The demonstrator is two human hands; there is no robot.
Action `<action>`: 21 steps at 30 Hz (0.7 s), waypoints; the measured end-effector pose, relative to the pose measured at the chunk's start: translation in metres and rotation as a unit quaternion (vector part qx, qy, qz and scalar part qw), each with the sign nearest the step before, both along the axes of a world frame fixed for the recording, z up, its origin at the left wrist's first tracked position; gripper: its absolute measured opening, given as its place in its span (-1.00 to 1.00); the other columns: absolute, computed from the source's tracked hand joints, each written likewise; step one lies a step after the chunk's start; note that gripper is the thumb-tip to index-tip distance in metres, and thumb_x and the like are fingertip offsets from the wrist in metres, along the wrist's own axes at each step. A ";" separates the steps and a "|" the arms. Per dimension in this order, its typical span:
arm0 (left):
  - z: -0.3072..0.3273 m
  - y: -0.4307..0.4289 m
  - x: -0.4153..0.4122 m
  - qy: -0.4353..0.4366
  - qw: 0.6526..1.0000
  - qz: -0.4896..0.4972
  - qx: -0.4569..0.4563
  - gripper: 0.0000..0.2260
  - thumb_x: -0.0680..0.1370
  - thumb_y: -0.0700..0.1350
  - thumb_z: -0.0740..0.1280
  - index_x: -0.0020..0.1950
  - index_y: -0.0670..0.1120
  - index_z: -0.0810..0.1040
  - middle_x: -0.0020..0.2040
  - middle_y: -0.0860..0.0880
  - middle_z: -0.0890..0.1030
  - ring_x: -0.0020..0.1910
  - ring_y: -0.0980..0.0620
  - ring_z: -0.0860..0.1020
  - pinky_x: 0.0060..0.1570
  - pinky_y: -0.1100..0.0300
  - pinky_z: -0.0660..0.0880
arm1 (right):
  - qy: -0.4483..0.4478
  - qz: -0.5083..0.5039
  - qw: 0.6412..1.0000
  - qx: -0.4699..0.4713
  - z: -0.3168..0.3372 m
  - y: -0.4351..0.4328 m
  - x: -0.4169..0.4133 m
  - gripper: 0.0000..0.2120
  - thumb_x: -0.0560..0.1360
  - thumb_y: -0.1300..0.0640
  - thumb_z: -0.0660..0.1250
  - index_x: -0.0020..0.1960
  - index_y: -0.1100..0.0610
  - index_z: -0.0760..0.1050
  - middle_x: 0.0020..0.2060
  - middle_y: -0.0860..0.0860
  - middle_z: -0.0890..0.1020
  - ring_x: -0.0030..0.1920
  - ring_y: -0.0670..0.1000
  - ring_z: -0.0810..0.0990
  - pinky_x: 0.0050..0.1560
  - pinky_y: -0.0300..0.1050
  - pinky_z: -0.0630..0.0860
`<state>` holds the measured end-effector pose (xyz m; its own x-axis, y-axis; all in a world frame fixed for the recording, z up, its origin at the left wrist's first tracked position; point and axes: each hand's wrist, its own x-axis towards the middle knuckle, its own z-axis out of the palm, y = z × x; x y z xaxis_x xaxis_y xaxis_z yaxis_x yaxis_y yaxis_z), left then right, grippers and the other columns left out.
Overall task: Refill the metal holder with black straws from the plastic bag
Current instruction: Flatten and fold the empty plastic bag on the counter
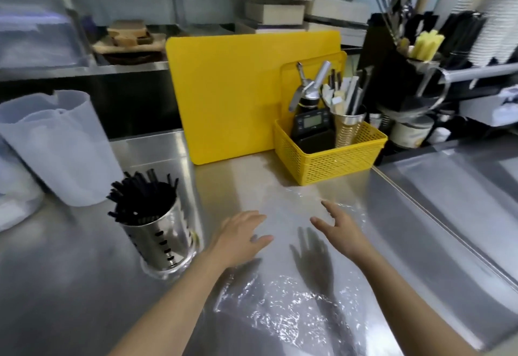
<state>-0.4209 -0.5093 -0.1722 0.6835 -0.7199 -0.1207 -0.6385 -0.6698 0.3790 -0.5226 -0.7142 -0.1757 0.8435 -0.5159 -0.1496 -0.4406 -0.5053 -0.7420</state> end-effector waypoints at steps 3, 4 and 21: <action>-0.030 -0.006 -0.005 0.033 0.998 0.027 0.039 -0.43 0.53 0.22 0.14 0.49 0.03 0.16 0.54 -0.03 0.13 0.50 -0.02 0.11 0.44 0.07 0.05 | 0.045 -0.038 0.998 -0.020 -0.025 -0.020 -0.020 -0.44 0.48 -0.05 0.31 0.41 0.13 0.29 0.40 0.12 0.38 0.36 0.14 0.37 0.35 0.11 0.30; -0.037 -0.006 -0.007 0.039 0.997 0.037 0.057 -0.42 0.54 0.22 0.13 0.50 0.03 0.12 0.55 -0.04 0.07 0.51 -0.04 0.07 0.44 0.05 0.03 | 0.064 -0.052 0.996 -0.031 -0.033 -0.025 -0.025 -0.44 0.48 -0.05 0.30 0.41 0.13 0.30 0.38 0.14 0.39 0.34 0.16 0.38 0.33 0.12 0.32; -0.059 -0.026 0.006 0.203 0.908 0.346 -0.120 -0.79 0.42 -0.11 0.44 -0.18 -0.16 0.43 -0.24 -0.12 0.50 -0.20 -0.13 0.50 -0.16 0.08 0.42 | 0.097 -0.182 0.970 0.129 -0.054 -0.052 -0.032 -0.68 0.39 0.12 0.45 -0.33 0.20 0.34 -0.52 0.07 0.37 -0.46 0.05 0.37 -0.40 -0.16 0.29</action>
